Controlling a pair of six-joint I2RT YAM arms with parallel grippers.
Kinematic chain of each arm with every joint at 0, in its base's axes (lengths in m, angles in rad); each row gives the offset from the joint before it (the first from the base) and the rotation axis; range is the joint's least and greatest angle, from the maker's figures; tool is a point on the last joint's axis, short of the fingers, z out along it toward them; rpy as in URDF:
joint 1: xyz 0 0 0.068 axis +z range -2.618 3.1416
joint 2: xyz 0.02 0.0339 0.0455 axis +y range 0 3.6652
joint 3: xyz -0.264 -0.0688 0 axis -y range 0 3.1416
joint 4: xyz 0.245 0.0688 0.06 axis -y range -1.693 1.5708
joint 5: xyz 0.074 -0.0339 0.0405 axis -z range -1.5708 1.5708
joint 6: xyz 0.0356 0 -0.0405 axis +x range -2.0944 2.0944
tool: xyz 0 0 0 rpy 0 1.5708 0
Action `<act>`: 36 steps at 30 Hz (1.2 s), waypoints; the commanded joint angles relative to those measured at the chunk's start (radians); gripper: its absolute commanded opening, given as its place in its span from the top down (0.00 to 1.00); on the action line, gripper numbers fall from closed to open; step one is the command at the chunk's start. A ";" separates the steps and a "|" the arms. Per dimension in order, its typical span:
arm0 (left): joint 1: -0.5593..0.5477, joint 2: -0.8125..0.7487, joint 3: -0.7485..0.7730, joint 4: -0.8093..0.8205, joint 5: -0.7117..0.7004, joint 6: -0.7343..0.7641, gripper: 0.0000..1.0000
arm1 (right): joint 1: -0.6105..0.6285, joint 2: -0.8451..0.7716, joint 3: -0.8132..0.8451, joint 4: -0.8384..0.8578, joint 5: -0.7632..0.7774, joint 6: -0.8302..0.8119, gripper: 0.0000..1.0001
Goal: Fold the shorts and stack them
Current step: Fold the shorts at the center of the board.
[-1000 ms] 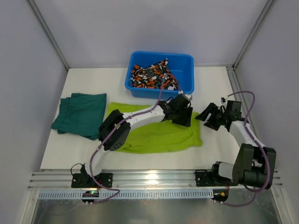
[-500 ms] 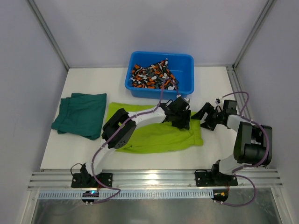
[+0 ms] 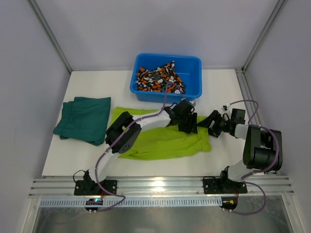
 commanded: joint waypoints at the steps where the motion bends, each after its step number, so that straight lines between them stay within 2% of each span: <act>1: 0.006 0.048 -0.035 -0.017 -0.006 0.003 0.51 | 0.006 -0.004 -0.067 -0.038 0.026 0.027 0.27; 2: 0.007 0.046 -0.038 -0.020 -0.006 0.003 0.51 | 0.006 -0.009 -0.079 -0.038 0.029 0.025 0.29; 6: 0.010 -0.004 -0.081 -0.007 -0.005 -0.022 0.52 | 0.003 -0.040 -0.105 -0.038 0.063 0.031 0.55; 7: 0.010 -0.026 -0.104 0.041 -0.002 -0.035 0.52 | 0.003 -0.058 -0.099 -0.050 0.068 0.033 0.68; 8: 0.010 -0.049 -0.143 0.059 -0.006 -0.047 0.51 | 0.003 -0.073 -0.095 -0.079 0.074 0.031 0.75; 9: 0.010 -0.089 -0.150 0.064 -0.014 -0.062 0.50 | 0.003 -0.092 -0.082 -0.101 0.091 0.028 0.90; 10: 0.010 -0.104 -0.151 0.044 -0.022 -0.064 0.50 | 0.003 -0.131 -0.070 -0.168 0.106 0.019 0.96; 15: 0.021 -0.196 -0.118 -0.074 -0.086 -0.052 0.48 | 0.003 -0.231 0.031 -0.427 0.299 -0.036 0.96; 19: 0.035 -0.316 -0.101 -0.213 -0.207 -0.064 0.48 | 0.003 -0.231 0.160 -0.646 0.514 -0.061 0.96; 20: 0.036 -0.340 -0.096 -0.242 -0.282 -0.058 0.48 | 0.003 -0.227 0.187 -0.682 0.607 -0.073 0.96; 22: 0.036 -0.417 -0.093 -0.333 -0.342 -0.037 0.48 | 0.003 -0.213 0.269 -0.787 0.758 -0.076 0.96; 24: 0.036 -0.463 -0.101 -0.429 -0.431 -0.020 0.47 | 0.003 -0.193 0.357 -0.855 0.859 -0.084 0.96; 27: 0.036 -0.555 -0.180 -0.505 -0.470 -0.009 0.47 | 0.003 -0.194 0.479 -0.999 0.992 -0.093 0.96; 28: 0.036 -0.581 -0.259 -0.507 -0.459 -0.013 0.47 | 0.003 -0.201 0.513 -1.021 1.020 -0.094 0.96; 32: 0.038 -0.733 -0.505 -0.435 -0.477 -0.058 0.45 | 0.005 -0.210 0.703 -1.150 1.126 -0.102 0.96; 34: 0.056 -0.784 -0.576 -0.390 -0.447 -0.062 0.43 | 0.023 -0.214 0.777 -1.201 1.138 -0.110 0.96; 36: 0.082 -0.775 -0.584 -0.387 -0.451 -0.047 0.43 | 0.078 -0.216 0.821 -1.240 1.170 -0.105 0.96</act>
